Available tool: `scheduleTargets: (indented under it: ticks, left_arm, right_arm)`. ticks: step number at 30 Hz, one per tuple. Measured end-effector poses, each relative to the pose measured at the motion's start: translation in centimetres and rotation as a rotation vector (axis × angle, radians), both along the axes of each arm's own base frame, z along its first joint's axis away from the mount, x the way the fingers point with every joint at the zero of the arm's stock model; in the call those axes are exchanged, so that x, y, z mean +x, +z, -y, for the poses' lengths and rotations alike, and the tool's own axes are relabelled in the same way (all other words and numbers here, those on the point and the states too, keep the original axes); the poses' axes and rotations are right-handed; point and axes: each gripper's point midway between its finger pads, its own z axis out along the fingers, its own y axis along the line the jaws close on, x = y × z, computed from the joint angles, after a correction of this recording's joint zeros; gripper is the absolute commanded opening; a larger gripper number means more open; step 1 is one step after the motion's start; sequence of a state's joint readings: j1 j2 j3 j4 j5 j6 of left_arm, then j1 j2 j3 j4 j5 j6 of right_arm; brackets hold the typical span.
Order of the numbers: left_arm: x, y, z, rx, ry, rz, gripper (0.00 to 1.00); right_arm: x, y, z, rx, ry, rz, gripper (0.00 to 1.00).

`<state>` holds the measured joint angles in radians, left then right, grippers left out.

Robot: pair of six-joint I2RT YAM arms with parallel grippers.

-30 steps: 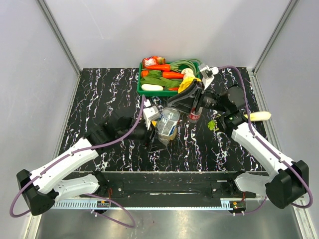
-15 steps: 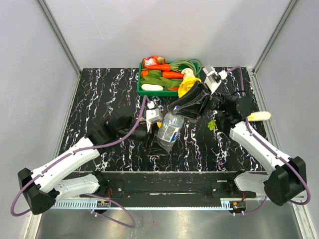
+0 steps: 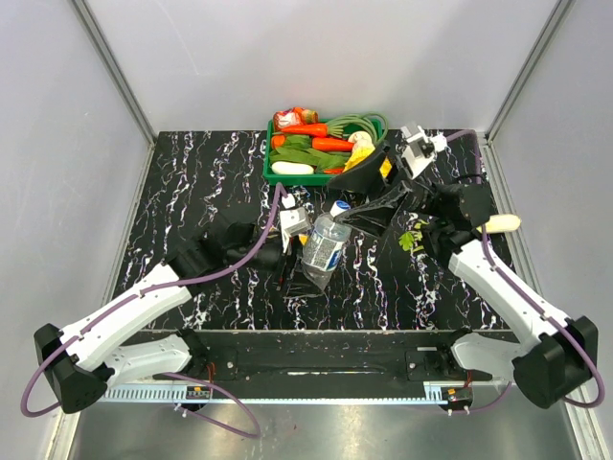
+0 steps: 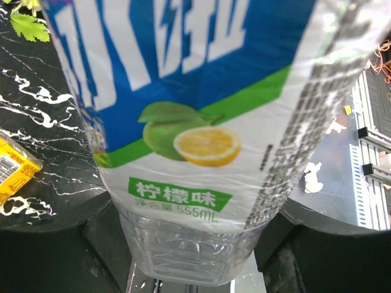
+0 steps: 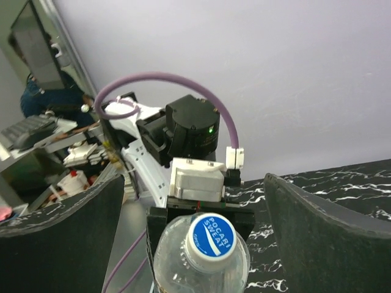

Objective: Unscrew the bottle caps

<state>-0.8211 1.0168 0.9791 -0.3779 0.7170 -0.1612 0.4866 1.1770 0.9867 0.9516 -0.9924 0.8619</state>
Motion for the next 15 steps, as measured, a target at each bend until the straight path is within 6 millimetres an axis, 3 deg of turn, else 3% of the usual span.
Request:
scheduleTargets:
  ticks: [7,15]
  left_arm:
    - [1.1,-1.4,-0.7,0.075,0.076,-0.001,0.59]
    - [4.5,-3.5,-2.5,0.234,0.278,0.041,0.59]
  right_arm:
    - [1.5,1.4,1.3,0.030,-0.203,-0.031,1.00]
    - [5.1,-1.4,1.4,-0.038,-0.361,-0.175,1.00]
